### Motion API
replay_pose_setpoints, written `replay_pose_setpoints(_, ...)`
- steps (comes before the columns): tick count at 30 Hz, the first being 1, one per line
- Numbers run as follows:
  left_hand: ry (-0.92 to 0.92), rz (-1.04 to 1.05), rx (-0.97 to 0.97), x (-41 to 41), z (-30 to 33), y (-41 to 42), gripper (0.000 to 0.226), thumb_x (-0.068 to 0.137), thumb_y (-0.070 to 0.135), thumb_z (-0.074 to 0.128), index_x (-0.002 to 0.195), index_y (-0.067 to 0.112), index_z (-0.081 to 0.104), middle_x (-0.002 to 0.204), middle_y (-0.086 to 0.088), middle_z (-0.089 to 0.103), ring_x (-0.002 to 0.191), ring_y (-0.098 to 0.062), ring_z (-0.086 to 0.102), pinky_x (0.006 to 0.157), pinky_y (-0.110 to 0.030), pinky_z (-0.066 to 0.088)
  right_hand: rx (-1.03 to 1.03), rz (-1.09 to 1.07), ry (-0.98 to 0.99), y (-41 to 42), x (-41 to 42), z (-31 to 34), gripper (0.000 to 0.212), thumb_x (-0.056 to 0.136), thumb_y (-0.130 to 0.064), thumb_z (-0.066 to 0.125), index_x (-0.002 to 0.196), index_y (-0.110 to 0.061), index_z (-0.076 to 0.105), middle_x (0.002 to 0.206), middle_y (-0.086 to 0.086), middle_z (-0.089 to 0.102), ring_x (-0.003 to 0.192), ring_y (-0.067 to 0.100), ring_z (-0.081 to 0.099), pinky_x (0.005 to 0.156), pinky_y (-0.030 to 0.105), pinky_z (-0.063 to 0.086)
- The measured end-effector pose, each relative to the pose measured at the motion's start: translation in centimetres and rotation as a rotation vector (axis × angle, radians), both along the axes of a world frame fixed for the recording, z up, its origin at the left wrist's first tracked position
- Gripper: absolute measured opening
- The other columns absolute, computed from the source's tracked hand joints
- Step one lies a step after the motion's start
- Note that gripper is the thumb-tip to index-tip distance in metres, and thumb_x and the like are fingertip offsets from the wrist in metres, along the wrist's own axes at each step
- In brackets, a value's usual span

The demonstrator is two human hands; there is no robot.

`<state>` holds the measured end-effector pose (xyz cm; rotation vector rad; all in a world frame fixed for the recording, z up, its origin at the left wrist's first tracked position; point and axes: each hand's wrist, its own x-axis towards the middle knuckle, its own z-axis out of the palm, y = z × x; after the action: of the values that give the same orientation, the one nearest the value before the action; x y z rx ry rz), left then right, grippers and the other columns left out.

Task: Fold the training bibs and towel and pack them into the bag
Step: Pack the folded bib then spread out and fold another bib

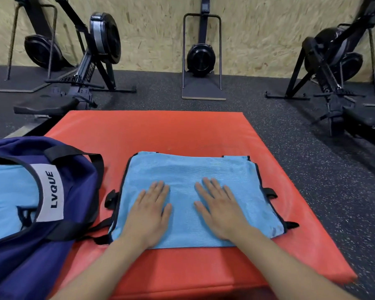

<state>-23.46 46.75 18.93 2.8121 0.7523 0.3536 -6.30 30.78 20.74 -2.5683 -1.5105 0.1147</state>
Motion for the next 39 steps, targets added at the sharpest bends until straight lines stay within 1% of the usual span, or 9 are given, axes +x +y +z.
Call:
replay_pose_setpoints(8,0.068,0.168,0.111,-3.1,0.5,3.9,0.084,0.091,0.057,0.005,0.155,0.012,0.033,0.163,-0.005,0.027,0.152,-0.017,0.022,0.122,-0.038,0.009,-0.015,-0.334,-0.056,-4.2,6.6,1.7,0.054,0.105,-0.051,0.027,0.156,-0.036,0.024,0.167,0.010,0.009,0.155,0.023,0.005,0.123,0.039,0.008)
replay_pose_setpoints(12,0.072,0.149,0.098,-2.7,0.7,4.2,0.084,0.091,0.057,0.005,0.155,0.012,0.032,0.164,-0.005,0.026,0.152,-0.017,0.020,0.123,-0.038,0.010,0.073,-0.533,0.184,-3.7,9.6,3.1,0.051,0.103,-0.052,0.033,0.152,-0.042,0.034,0.165,0.015,0.016,0.154,0.024,0.009,0.122,0.042,0.013)
replay_pose_setpoints(18,0.066,0.145,0.103,-2.5,0.7,4.7,0.083,0.091,0.057,0.005,0.156,0.011,0.031,0.164,-0.004,0.024,0.152,-0.018,0.020,0.123,-0.039,0.011,0.206,-0.388,0.453,-2.6,11.4,3.2,0.047,0.104,-0.021,0.048,0.149,-0.012,0.045,0.157,0.004,0.036,0.144,0.021,0.033,0.118,0.032,0.024)
replay_pose_setpoints(21,0.063,0.122,0.139,-2.7,0.7,4.5,0.079,0.094,0.055,0.008,0.154,0.011,0.035,0.162,-0.006,0.029,0.151,-0.020,0.024,0.124,-0.039,0.012,0.193,-0.406,0.449,-3.2,11.5,3.6,0.041,0.103,-0.010,0.045,0.144,-0.005,0.049,0.151,0.006,0.042,0.140,0.022,0.038,0.106,0.023,0.027)
replay_pose_setpoints(25,0.080,0.056,0.167,-3.6,1.4,3.2,0.072,0.098,0.051,0.017,0.150,0.009,0.043,0.158,-0.006,0.038,0.147,-0.019,0.033,0.121,-0.032,0.005,0.191,-0.479,0.473,-5.8,11.3,4.0,0.034,0.100,-0.003,0.044,0.131,0.003,0.058,0.129,0.008,0.049,0.130,0.029,0.047,0.088,0.025,0.033)
replay_pose_setpoints(28,0.108,0.036,0.185,-4.9,2.1,1.4,0.066,0.101,0.048,0.022,0.141,0.006,0.055,0.149,-0.008,0.050,0.141,-0.021,0.044,0.118,-0.033,0.013,0.178,-0.525,0.504,-8.9,10.0,4.5,0.037,0.100,-0.007,0.045,0.136,-0.003,0.056,0.136,0.010,0.046,0.133,0.030,0.044,0.097,0.027,0.033)
replay_pose_setpoints(31,0.150,0.039,0.186,-6.4,2.8,-0.5,0.067,0.104,0.045,0.018,0.131,0.005,0.064,0.140,-0.010,0.060,0.132,-0.024,0.054,0.112,-0.038,0.023,0.119,-0.527,0.477,-12.6,8.7,4.6,0.035,0.092,-0.030,0.049,0.119,-0.010,0.060,0.128,0.010,0.049,0.125,0.027,0.049,0.098,0.031,0.034)
replay_pose_setpoints(34,0.170,0.057,0.164,-8.3,2.8,-2.1,0.062,0.099,0.045,0.026,0.124,0.008,0.070,0.139,-0.009,0.060,0.132,-0.025,0.054,0.113,-0.038,0.021,0.041,-0.549,0.439,-16.2,9.3,3.2,0.043,0.088,-0.041,0.046,0.116,-0.014,0.064,0.132,0.013,0.053,0.125,0.031,0.049,0.100,0.033,0.036)
replay_pose_setpoints(39,0.128,0.068,0.100,-11.0,2.5,-6.1,0.078,0.101,0.058,0.005,0.127,0.020,0.068,0.133,-0.007,0.061,0.129,-0.027,0.055,0.110,-0.040,0.033,-0.045,-0.519,0.283,-19.2,4.6,6.3,0.061,0.097,-0.037,0.058,0.152,-0.019,0.039,0.161,0.012,0.026,0.151,0.026,0.019,0.119,0.032,0.016)
